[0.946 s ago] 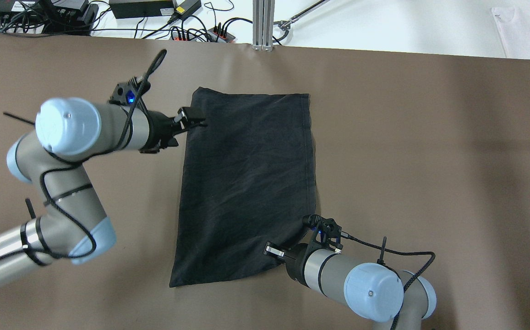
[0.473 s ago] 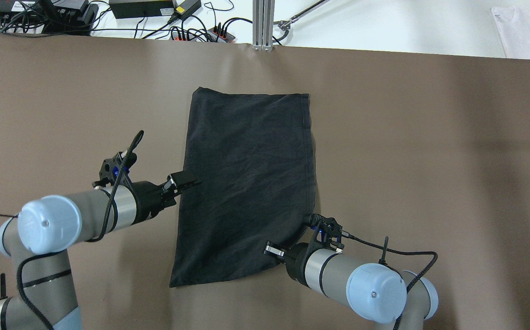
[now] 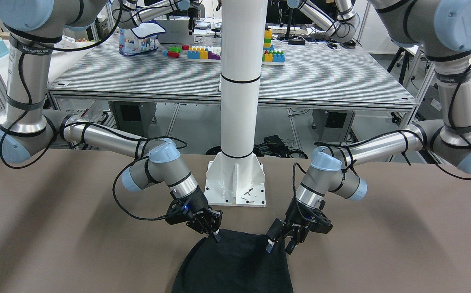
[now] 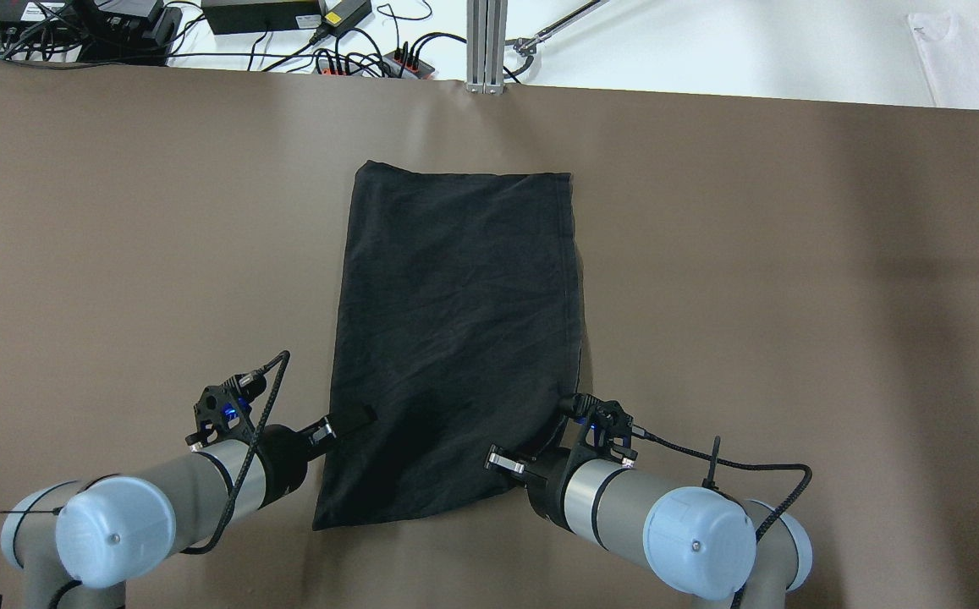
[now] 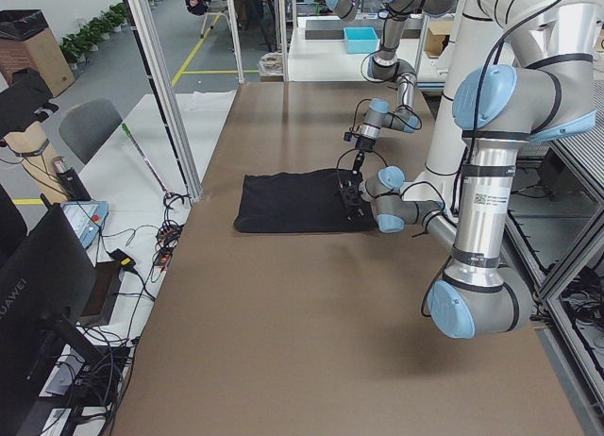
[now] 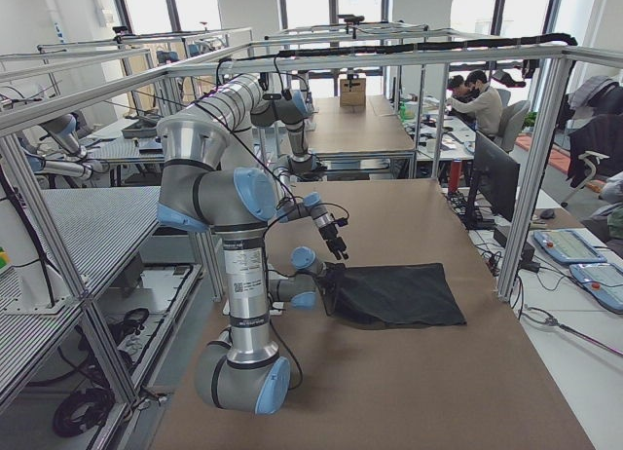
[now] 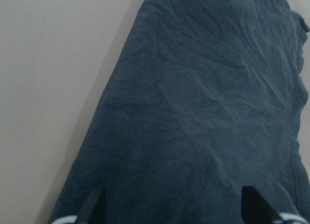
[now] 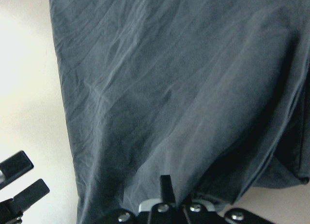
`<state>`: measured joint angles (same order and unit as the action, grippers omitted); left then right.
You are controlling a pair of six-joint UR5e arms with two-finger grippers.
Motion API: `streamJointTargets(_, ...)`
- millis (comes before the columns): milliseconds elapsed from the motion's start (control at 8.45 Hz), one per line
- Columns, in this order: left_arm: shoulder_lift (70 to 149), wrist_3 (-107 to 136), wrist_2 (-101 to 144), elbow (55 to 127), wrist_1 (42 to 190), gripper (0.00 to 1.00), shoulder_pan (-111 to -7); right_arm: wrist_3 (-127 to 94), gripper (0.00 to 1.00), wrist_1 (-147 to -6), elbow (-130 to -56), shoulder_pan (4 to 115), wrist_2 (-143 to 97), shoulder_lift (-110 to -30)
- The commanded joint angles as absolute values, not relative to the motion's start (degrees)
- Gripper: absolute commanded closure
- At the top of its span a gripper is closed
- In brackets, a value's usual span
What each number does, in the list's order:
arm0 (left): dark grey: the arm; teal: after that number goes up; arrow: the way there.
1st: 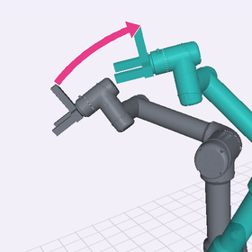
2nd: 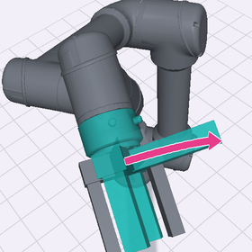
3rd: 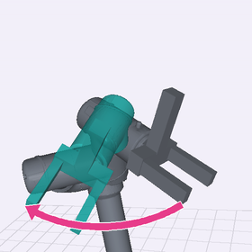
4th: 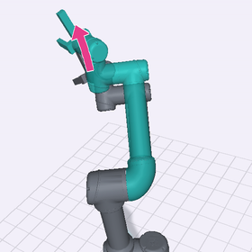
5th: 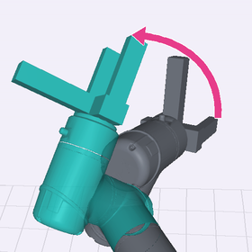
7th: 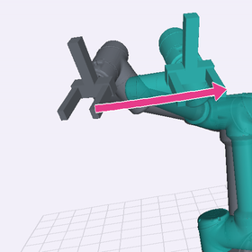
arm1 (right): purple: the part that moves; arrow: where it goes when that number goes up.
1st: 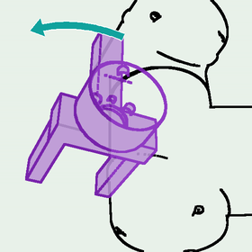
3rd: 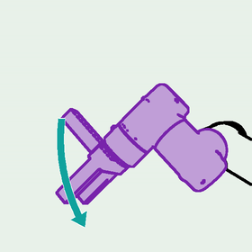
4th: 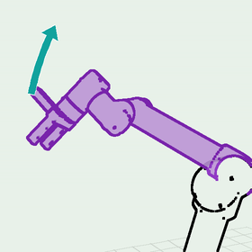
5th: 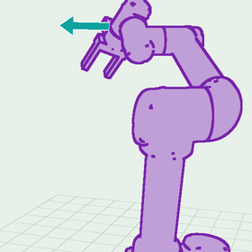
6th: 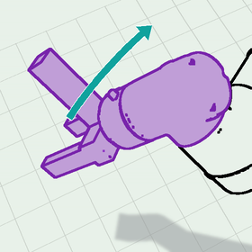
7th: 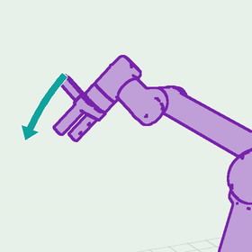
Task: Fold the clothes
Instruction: 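Bring the left gripper to the shirt's other near corner and grasp it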
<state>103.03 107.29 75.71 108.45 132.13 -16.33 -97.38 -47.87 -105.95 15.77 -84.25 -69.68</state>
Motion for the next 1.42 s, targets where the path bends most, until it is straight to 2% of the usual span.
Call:
streamJointTargets(0, 98.8, 107.1, 74.3, 111.7, 131.1, 0.00, -12.6, -95.8, 1.00, -48.0, -106.0, 15.8, -83.9, -69.7)
streamJointTargets(946, 99.7, 107.3, 71.6, 110.4, 126.6, 0.01, -7.3, -95.7, 1.00, -47.9, -106.1, 15.8, -83.8, -69.6)
streamJointTargets(1183, 100.5, 107.2, 71.5, 108.6, 126.6, 0.08, -7.3, -95.7, 1.00, -47.9, -106.1, 15.8, -83.8, -69.7)
streamJointTargets(1301, 100.6, 107.2, 70.8, 108.6, 126.6, 0.25, -7.3, -95.7, 1.00, -47.9, -106.1, 15.8, -83.8, -69.8)
